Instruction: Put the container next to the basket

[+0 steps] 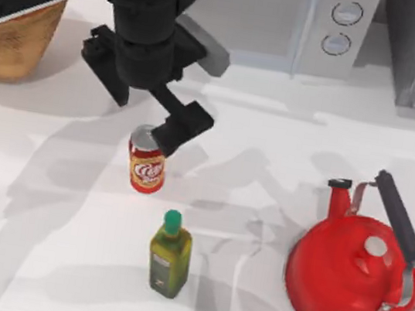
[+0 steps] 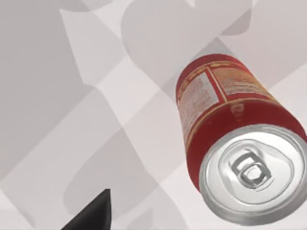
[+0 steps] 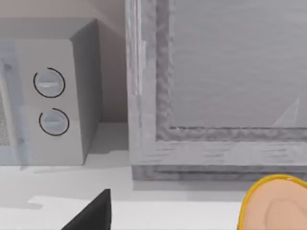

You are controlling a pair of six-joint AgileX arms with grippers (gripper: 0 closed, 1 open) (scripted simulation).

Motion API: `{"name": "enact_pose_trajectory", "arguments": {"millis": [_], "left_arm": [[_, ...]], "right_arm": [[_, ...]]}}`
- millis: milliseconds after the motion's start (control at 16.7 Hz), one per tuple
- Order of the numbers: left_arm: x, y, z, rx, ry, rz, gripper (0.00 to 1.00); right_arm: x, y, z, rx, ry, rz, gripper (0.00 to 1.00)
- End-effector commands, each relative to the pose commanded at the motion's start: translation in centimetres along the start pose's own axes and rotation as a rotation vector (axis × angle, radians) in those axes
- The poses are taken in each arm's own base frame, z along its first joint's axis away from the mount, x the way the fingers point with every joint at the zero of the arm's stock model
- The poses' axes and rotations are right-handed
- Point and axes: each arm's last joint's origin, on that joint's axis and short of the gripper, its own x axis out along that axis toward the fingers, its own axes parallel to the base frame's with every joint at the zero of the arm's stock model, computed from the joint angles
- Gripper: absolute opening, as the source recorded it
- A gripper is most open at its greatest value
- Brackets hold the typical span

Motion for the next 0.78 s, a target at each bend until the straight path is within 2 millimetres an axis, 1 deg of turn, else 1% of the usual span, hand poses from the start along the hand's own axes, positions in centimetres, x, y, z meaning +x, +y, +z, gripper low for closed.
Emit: {"name": "enact_pose_trajectory", "arguments": {"millis": [360,480,780], "left_arm": [[0.1,0.2,-0.1,-0.005,-0.001,0.0,1.0],[1.2,0.1,0.0,0.001,0.001,0.0,1.0],[5.4,0.0,0.1,0.0,-0.003,0.001,1.0]], "right_arm": [[0.0,0.0,0.0,0.0,0.0,0.0,1.0],[0.0,0.0,0.0,0.0,0.0,0.0,1.0],[0.0,0.0,0.0,0.0,0.0,0.0,1.0]]}}
